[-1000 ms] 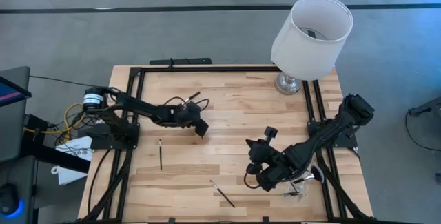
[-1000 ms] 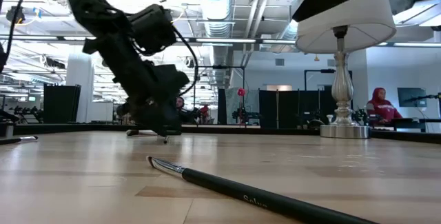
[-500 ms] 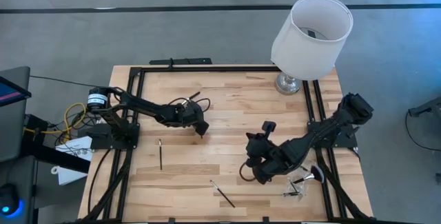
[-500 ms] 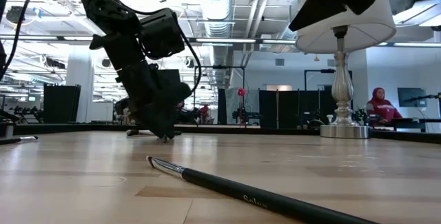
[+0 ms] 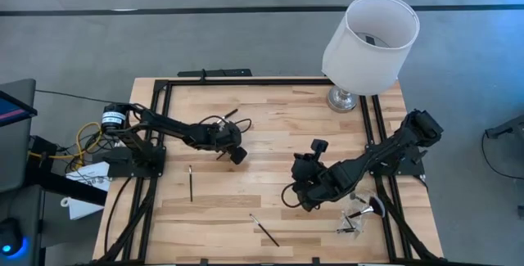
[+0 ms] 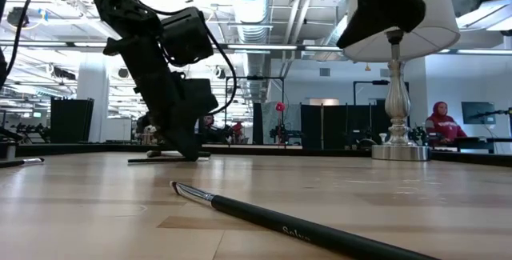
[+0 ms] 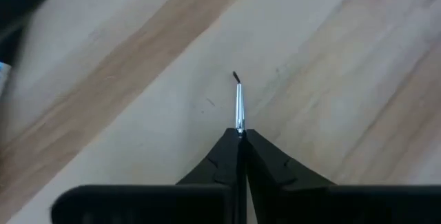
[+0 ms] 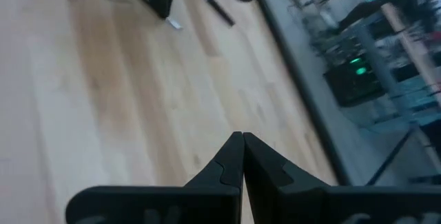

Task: Pick & Place Makeup Brushes
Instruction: Put the black liner brush into the transparent organizer

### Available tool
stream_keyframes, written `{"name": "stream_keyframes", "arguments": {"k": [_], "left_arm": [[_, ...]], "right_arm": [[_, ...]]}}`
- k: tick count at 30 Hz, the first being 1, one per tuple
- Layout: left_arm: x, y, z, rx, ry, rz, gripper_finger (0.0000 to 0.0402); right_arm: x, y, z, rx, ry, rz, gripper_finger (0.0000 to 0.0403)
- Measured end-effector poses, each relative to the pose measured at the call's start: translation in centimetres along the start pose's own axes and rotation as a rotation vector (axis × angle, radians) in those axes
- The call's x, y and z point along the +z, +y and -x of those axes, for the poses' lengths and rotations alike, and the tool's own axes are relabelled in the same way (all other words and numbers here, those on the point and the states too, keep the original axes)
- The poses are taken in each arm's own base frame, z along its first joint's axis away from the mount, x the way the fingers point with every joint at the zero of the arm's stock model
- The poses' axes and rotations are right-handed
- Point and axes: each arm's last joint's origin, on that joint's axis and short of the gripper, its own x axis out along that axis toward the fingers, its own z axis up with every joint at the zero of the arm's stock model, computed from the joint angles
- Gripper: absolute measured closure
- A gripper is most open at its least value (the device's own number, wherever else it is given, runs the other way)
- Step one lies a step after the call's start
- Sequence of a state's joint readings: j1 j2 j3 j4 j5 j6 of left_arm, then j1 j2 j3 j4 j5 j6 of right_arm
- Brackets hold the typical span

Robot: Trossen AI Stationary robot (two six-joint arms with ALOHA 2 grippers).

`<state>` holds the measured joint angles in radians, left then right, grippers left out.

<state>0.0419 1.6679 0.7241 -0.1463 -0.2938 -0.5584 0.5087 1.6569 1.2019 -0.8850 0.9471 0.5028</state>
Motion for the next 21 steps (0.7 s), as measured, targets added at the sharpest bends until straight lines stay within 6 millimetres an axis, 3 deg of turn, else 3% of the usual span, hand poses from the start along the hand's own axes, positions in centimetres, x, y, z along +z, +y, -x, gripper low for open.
{"name": "stream_keyframes", "arguments": {"k": [4,12,16,21], "left_arm": [[0.5,-0.2,1.8,-0.087,-0.024,-0.040,0.0390],[1.5,-1.9,7.9,-0.257,-0.251,-0.158,0.0391],[1.5,-3.6,11.1,-0.381,-0.414,-0.253,0.0390],[0.8,-6.3,14.2,-0.545,-0.611,-0.373,0.0390]], "right_arm": [[-1.1,0.7,-0.4,0.031,0.013,-0.009,0.0402],[-2.4,1.3,-1.1,0.017,0.015,-0.123,0.0402],[-1.5,2.2,-1.3,0.063,-0.088,-0.164,0.0402],[0.4,3.7,-1.2,0.300,-0.259,-0.149,0.0402]]}}
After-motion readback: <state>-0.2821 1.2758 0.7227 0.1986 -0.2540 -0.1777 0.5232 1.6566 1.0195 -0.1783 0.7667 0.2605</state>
